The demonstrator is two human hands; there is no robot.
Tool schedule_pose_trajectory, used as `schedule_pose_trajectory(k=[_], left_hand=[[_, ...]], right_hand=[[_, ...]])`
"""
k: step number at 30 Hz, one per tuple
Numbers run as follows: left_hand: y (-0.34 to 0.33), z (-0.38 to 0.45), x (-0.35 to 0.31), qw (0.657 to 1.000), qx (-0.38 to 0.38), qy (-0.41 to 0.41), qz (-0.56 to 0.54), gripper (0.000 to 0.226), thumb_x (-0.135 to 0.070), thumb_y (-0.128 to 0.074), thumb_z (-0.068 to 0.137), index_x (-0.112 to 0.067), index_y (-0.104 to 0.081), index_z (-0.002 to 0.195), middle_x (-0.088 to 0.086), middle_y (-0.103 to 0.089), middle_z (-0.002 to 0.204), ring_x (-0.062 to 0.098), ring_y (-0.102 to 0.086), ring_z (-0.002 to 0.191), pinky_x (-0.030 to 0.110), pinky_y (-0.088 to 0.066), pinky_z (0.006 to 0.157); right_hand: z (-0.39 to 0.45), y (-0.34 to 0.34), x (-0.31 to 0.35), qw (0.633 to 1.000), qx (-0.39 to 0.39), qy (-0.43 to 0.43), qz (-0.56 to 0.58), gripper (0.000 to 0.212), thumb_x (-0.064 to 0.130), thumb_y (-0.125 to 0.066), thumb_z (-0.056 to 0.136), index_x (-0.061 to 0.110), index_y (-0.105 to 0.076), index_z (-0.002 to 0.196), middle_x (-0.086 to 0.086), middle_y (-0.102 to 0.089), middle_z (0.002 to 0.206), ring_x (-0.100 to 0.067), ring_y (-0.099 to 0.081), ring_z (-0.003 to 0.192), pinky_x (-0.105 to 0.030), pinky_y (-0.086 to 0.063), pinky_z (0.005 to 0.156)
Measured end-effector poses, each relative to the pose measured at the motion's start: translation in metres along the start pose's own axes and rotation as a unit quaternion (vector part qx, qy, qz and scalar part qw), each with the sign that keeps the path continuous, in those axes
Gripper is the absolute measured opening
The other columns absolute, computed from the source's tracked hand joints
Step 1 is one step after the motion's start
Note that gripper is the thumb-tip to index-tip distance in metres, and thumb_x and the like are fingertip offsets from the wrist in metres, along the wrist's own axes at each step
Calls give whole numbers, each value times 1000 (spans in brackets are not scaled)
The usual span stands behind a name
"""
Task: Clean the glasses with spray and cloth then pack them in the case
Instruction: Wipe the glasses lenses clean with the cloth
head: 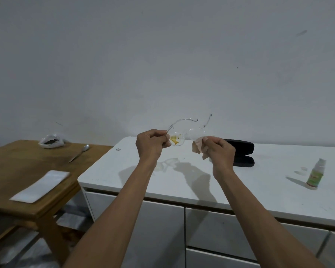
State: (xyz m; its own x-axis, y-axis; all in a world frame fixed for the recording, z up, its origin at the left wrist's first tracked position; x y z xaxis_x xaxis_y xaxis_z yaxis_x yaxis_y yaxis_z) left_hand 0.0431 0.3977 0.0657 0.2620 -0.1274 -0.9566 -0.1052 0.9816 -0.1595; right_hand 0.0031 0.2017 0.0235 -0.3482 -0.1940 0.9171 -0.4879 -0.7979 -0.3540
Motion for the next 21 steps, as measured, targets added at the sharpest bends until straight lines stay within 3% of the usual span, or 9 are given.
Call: schedule_pose_trajectory(k=[5, 9, 11, 15, 17, 21], left_hand=[[-3, -3, 2, 1000, -25, -11, -1, 10, 6, -78, 80, -3, -78, 84, 8, -74, 69, 22, -70, 58, 34, -64, 74], [-8, -9, 8, 999, -28, -21, 7, 11, 7, -76, 80, -3, -78, 84, 9, -74, 68, 23, -72, 62, 32, -64, 72], [-11, -13, 13, 1000, -18, -24, 9, 12, 8, -76, 80, -4, -78, 82, 10, -74, 69, 23, -72, 63, 33, -64, 71], [-16, -20, 17, 1000, -6, -24, 10, 13, 9, -77, 80, -3, -78, 82, 12, -77, 76, 24, -76, 69, 30, -63, 68], [-17, -22, 16, 1000, 1, -9, -12, 11, 9, -77, 80, -1, -77, 84, 11, -77, 74, 26, -77, 69, 32, -64, 68], [-18, -23, 14, 999, -3, -1, -38, 12, 10, -77, 80, -1, -76, 84, 8, -76, 70, 23, -76, 67, 31, -64, 68]], right_hand=[[-21, -20, -11, 988, -3, -80, 129, 10, 4, -66, 93, -4, -70, 92, -12, -68, 63, -24, -56, 54, -32, -45, 52], [-33, -40, -14, 967, 19, -146, 208, 17, 3, -67, 93, -7, -69, 106, -20, -71, 82, -28, -60, 62, -29, -52, 55], [-35, -49, -12, 961, 12, -161, 225, 13, 1, -68, 92, -2, -72, 103, -14, -72, 77, -25, -63, 60, -28, -55, 57], [-35, -63, -13, 975, -47, -122, 181, 4, 11, -80, 86, 13, -79, 90, -6, -79, 89, -18, -71, 77, -28, -56, 76], [-34, -66, -14, 986, -90, -71, 123, 7, 13, -82, 84, 20, -81, 87, 2, -80, 89, -14, -75, 84, -22, -55, 76], [-37, -66, -18, 996, -89, 30, 5, 15, 13, -76, 90, 17, -82, 102, 9, -79, 99, 8, -70, 93, -10, -52, 87]])
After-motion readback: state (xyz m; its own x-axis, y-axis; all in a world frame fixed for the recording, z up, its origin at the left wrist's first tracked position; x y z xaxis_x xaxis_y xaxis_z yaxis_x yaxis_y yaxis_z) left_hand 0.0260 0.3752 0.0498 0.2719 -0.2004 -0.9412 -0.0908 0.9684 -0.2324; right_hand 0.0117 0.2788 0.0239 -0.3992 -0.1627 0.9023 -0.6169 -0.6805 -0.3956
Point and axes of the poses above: each hand's wrist, its own z-axis towards the middle knuckle, its own y-axis out of the back of the hand, x = y × z, the point moved 1 cm from there along z, towards the middle knuckle
